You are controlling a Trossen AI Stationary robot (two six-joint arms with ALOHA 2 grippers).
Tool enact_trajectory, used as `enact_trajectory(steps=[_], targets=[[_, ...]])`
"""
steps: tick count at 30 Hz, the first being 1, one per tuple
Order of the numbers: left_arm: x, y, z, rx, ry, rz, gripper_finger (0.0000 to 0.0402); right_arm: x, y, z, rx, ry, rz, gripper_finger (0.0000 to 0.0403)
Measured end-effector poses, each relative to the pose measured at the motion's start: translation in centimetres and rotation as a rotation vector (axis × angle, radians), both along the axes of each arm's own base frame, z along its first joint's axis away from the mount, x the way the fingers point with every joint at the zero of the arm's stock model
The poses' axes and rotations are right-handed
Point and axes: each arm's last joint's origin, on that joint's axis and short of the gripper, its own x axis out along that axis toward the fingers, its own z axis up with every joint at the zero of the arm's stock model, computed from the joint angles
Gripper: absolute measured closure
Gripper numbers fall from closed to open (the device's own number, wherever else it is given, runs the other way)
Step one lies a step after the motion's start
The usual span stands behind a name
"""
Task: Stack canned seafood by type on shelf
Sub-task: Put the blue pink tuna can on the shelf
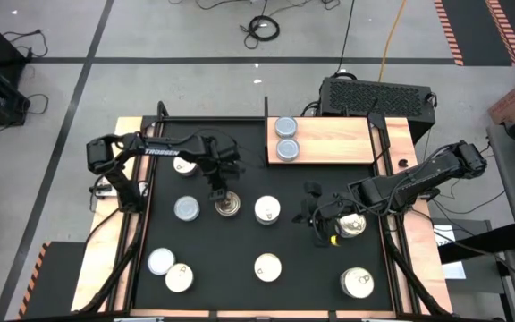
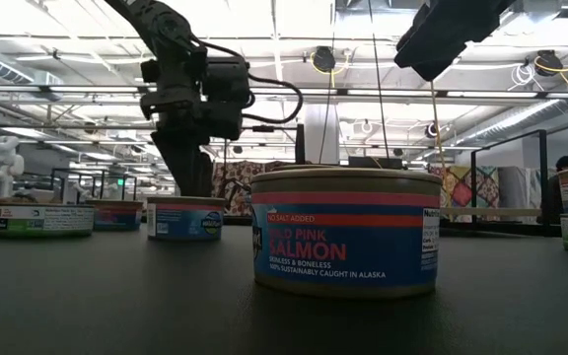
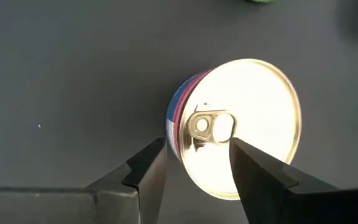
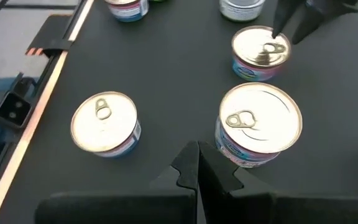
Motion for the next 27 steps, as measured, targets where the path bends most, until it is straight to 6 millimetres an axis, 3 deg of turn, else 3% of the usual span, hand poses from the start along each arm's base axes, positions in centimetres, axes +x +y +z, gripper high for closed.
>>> enact_trajectory(steps=[13, 20, 27], targets=[[-0.5, 0.2, 1.3, 0.096, -0.098, -0.075, 0.0226, -0.1, -0.2, -0.8, -0.077, -0.082, -0.010, 0.0403], [-1.3, -0.1, 0.7, 0.116, -0.190, -0.034, 0.0226, -2.4, -4.5, -3.0, -0.025, -0.198, -0.038, 0.0403], [-1.4, -0.2, 0.7, 0.067, -0.201, -0.056, 0.0226, -4.0, -7.2, -2.7, 0.037, -0.272, -0.111, 0.0403]])
